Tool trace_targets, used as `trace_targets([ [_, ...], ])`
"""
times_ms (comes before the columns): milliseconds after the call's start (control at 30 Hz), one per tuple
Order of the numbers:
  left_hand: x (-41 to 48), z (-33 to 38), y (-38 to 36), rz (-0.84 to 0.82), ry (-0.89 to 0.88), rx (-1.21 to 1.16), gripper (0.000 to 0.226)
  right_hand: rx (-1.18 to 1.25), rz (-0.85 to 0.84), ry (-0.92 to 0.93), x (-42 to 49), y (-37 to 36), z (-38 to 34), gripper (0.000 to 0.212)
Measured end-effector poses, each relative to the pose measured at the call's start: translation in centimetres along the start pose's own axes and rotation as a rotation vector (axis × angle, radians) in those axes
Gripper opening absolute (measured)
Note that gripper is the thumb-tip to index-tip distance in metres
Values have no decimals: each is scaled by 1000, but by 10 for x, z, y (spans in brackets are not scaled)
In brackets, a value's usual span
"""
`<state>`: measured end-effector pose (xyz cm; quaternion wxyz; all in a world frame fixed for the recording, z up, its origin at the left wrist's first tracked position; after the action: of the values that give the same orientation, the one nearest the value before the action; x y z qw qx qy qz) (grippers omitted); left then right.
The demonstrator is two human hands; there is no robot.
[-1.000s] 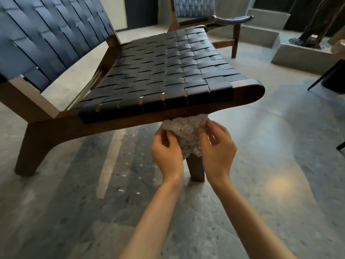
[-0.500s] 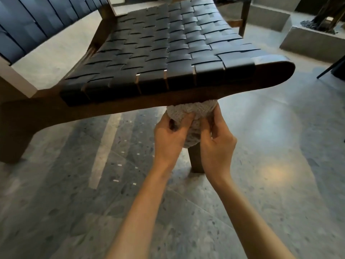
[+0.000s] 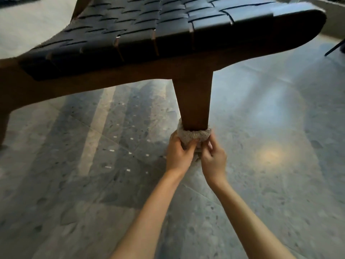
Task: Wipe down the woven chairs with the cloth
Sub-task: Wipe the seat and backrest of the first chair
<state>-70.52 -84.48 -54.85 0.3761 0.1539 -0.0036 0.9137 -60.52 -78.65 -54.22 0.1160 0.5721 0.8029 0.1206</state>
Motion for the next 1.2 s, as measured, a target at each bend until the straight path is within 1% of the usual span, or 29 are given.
trace_targets([
  [67, -4, -13, -5, -40, 28, 26, 26, -19, -51, -84, 5, -1, 16, 49],
  [167, -10, -31, -15, -158, 127, 43, 21, -44, -149, -201, 10, -3, 34, 50],
  [233, -11, -37, -19, -228, 161, 75, 24, -101, -192, -237, 11, -4, 40, 49],
  [300, -11, -37, -19, -239, 197, 67, 31, -139, -203, -242, 12, -4, 41, 46],
  [367, -12, -29, -17, -197, 202, 9, 29, -164, -186, -203, 13, 0, 35, 39],
  [433, -11, -17, -13, -133, 196, -25, 27, -175, -149, -120, 11, 6, 19, 29],
  [500, -7, -3, -6, -57, 198, -25, 32, -157, -101, -30, 9, 10, -3, 25],
  [567, 0, 16, 5, 23, 182, -13, 39, -132, -59, 44, 5, 14, -31, 25],
  [633, 8, 41, 15, 87, 98, -32, 42, -84, -70, 104, -2, 14, -61, 26],
  [733, 14, 77, 27, 163, -37, -43, 45, -25, -91, 146, -10, 16, -99, 36],
  [833, 21, 110, 39, 211, -105, -147, 44, -118, -41, 228, -13, 20, -135, 33],
  [933, 28, 129, 48, 252, -102, -205, 44, -172, 35, 274, -14, 26, -160, 24],
  [1033, 22, 139, 55, 278, -57, -113, 31, -217, 94, 265, -25, 31, -173, 25],
  [1100, 16, 143, 63, 280, -19, 13, 23, -251, 165, 289, -36, 36, -178, 25],
  [1133, 16, 147, 69, 256, -13, 108, 21, -279, 202, 303, -42, 38, -181, 24],
  [1167, 18, 152, 76, 195, -13, 220, 20, -311, 226, 312, -48, 39, -182, 23],
  [1200, 24, 157, 82, 95, -9, 330, 20, -339, 230, 310, -54, 38, -183, 23],
])
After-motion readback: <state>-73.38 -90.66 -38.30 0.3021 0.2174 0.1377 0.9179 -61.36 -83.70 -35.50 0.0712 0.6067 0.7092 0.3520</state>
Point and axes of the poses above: each hand's wrist, its own x-axis towards the middle knuckle, its own y-axis out of the back of the hand, z = x × y, the point moved 6 cm from there along x, towards the middle knuckle, and after that the axes turned 15 degrees about -y, right-handed, at the moved point
